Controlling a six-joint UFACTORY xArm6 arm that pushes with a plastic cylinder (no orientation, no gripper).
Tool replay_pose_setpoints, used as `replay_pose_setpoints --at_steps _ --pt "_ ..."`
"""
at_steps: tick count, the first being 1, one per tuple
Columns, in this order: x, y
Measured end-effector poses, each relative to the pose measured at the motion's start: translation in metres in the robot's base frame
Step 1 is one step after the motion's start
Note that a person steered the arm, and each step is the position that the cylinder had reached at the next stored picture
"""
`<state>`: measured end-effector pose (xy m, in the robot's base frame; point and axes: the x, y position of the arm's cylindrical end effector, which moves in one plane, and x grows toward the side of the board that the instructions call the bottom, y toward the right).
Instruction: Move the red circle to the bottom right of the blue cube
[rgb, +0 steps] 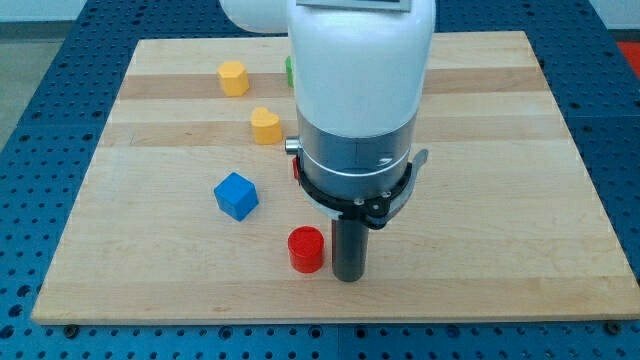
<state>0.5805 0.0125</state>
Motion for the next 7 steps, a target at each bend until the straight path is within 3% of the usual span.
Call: replay_pose_setpoints --at_steps 3,7 --pt "-0.01 -0.014" --pt "-0.006 -0.098"
